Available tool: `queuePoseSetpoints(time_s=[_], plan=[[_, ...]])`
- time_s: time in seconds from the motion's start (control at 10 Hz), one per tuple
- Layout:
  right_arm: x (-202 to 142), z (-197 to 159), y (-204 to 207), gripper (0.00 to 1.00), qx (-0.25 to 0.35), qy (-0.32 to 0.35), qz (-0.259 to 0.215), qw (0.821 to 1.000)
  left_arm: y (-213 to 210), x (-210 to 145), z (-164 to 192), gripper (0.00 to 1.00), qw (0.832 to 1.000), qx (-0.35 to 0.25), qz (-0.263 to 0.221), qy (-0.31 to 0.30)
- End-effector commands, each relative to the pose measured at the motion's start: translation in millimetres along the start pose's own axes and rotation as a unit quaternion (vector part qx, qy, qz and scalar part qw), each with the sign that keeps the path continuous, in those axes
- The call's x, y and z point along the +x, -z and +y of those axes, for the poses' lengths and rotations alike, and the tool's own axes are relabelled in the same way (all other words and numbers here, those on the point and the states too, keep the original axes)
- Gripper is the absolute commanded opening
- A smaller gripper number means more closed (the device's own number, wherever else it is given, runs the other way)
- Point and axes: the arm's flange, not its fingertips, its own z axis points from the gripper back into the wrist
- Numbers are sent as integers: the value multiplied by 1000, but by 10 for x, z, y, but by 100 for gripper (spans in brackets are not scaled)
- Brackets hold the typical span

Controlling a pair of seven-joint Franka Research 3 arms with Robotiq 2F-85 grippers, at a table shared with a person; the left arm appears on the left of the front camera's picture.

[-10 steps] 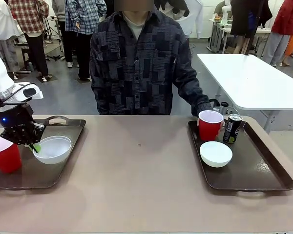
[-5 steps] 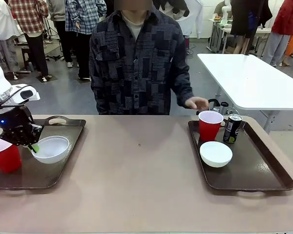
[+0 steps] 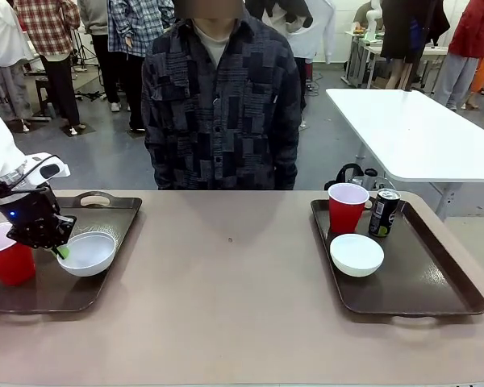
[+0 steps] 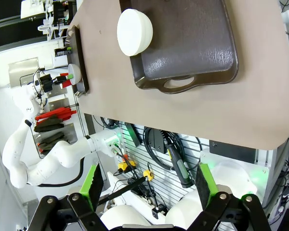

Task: Prepare tableware on both trays.
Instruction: Pick up a Picnic Bowl from the table and place it on a Handle tray.

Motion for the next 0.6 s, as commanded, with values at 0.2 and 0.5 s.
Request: queuePoseSetpoints(time_s=[0.2, 0.5], plan=[[-22, 0, 7, 100, 5, -5, -2, 1000, 77, -45, 50, 11, 1000, 1, 1, 7], [-22, 0, 7, 100, 5, -5, -2, 1000, 89, -49, 48, 14, 1000, 7, 14, 8]])
